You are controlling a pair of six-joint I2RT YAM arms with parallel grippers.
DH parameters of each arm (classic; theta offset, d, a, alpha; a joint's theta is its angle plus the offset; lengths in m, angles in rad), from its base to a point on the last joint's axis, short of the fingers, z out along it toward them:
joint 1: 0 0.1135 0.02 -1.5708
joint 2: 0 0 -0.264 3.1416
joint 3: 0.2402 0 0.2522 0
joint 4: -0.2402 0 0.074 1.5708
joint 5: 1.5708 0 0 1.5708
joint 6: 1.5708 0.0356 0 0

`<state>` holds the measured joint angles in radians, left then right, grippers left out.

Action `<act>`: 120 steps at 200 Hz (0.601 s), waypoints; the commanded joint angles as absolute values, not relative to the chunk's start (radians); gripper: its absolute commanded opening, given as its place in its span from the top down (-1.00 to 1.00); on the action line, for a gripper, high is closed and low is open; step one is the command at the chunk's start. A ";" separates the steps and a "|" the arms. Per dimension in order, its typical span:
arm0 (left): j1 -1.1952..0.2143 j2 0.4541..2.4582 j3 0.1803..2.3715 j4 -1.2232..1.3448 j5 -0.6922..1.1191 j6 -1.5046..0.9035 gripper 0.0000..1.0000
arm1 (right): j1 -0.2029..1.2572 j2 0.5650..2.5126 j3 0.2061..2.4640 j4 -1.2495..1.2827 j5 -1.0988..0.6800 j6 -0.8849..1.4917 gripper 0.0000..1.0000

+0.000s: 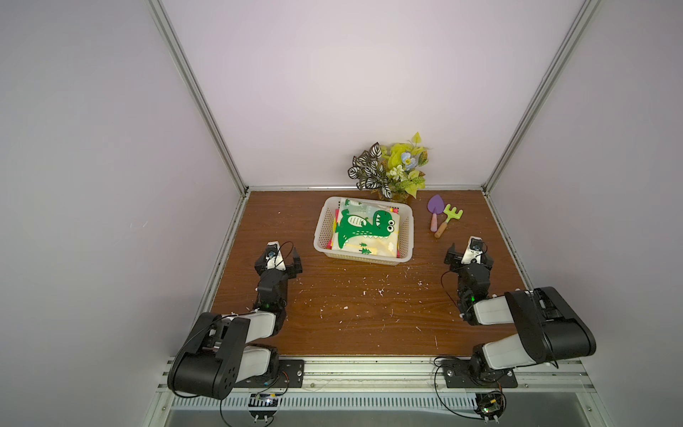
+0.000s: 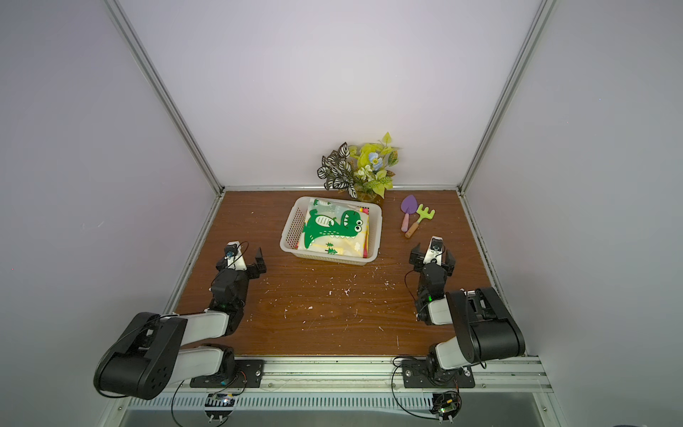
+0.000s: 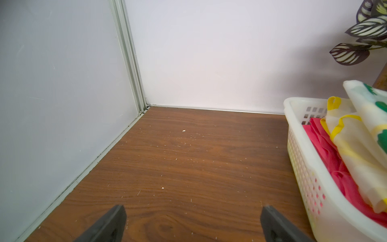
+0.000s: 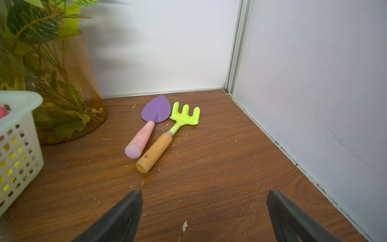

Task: Put the folded raincoat in the basket
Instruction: Reset both arms

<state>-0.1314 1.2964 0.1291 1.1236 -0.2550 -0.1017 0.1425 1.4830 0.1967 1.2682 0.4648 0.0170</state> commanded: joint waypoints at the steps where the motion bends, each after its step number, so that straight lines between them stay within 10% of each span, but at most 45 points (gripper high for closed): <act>1: -0.107 1.303 0.159 1.123 -0.220 -0.041 -0.99 | 0.139 1.478 0.198 1.309 0.447 0.014 -0.98; 21: -0.084 1.323 0.133 1.226 -0.395 -0.008 -0.98 | 0.137 1.501 0.201 1.323 0.387 -0.005 -0.99; 67: -0.008 1.591 0.125 1.542 -0.146 -0.048 -0.98 | 0.127 1.535 0.181 1.382 0.382 0.004 -0.99; 120: -0.014 1.552 0.191 1.344 -0.149 -0.042 -0.98 | 0.106 1.545 0.195 1.369 0.353 0.017 -0.99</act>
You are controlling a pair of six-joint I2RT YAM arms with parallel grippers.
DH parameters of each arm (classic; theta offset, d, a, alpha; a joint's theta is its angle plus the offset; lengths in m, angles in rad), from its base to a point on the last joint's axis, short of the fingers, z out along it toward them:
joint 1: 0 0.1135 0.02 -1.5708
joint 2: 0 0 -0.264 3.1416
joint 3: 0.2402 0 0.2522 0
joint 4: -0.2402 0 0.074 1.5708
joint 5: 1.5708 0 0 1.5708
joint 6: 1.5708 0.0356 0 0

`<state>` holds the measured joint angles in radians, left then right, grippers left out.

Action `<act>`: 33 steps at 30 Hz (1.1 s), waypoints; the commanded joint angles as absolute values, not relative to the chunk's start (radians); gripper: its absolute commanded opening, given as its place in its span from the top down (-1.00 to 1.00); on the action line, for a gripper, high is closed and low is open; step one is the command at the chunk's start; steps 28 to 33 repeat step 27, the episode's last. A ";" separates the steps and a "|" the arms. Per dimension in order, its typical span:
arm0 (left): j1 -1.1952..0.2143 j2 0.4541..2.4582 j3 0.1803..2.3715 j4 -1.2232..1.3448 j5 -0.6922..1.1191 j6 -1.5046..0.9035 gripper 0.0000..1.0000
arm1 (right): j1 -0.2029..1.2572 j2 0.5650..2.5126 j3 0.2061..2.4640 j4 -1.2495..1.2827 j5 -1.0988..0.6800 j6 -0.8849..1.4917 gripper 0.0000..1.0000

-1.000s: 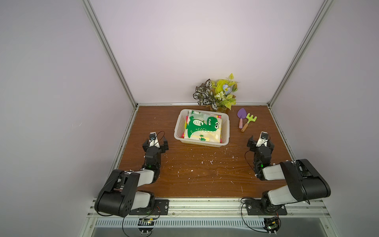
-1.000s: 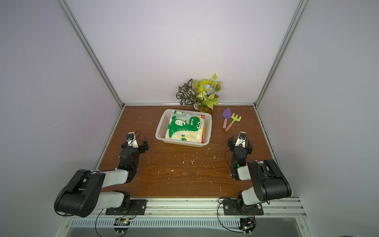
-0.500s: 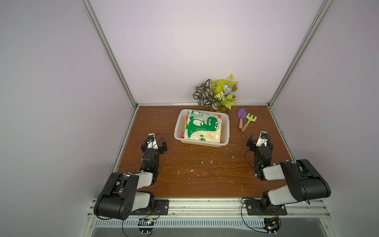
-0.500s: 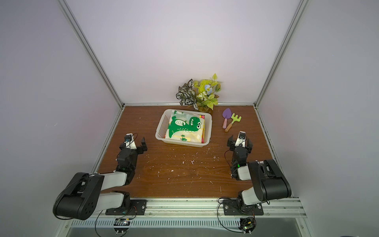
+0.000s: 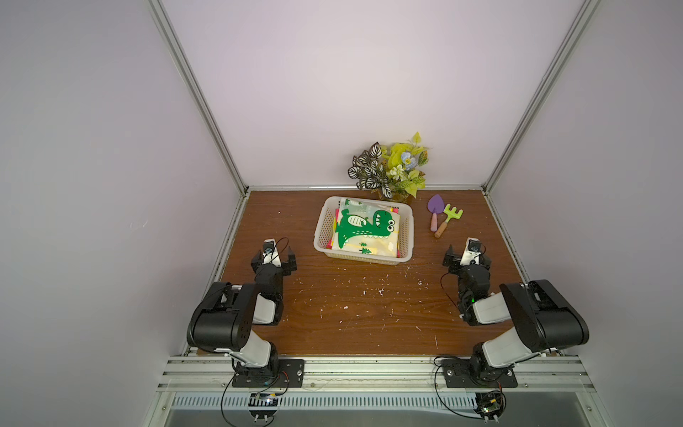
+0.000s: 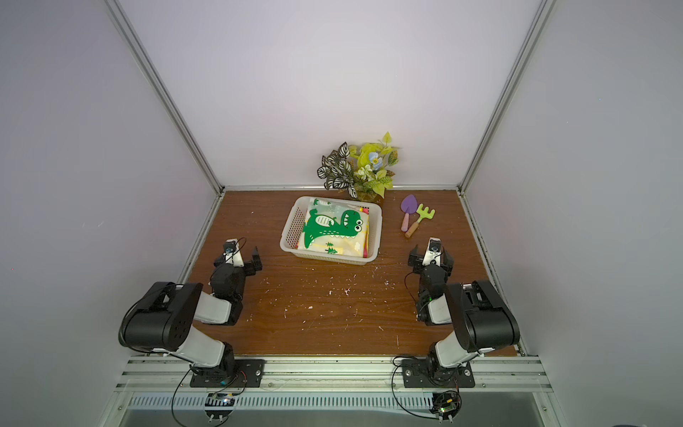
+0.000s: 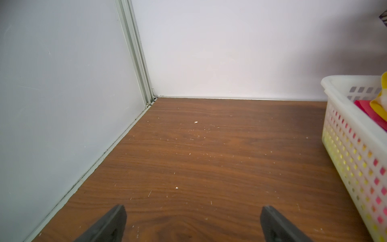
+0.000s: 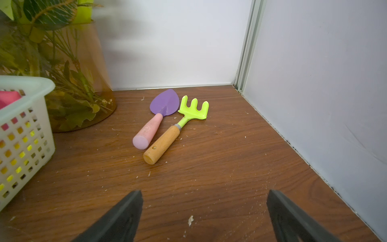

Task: Put the folded raincoat in the basket
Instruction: Reset both arms

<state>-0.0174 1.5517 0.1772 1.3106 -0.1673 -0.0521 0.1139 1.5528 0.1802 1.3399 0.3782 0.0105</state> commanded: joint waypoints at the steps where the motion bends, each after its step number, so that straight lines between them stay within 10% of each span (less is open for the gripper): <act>1: -0.014 1.552 0.190 1.344 -0.149 -0.042 -0.98 | 0.107 1.545 0.195 1.368 0.353 0.017 -0.99; 33: -0.019 1.552 0.190 1.346 -0.144 -0.034 -0.98 | 0.106 1.546 0.188 1.381 0.354 0.014 -0.99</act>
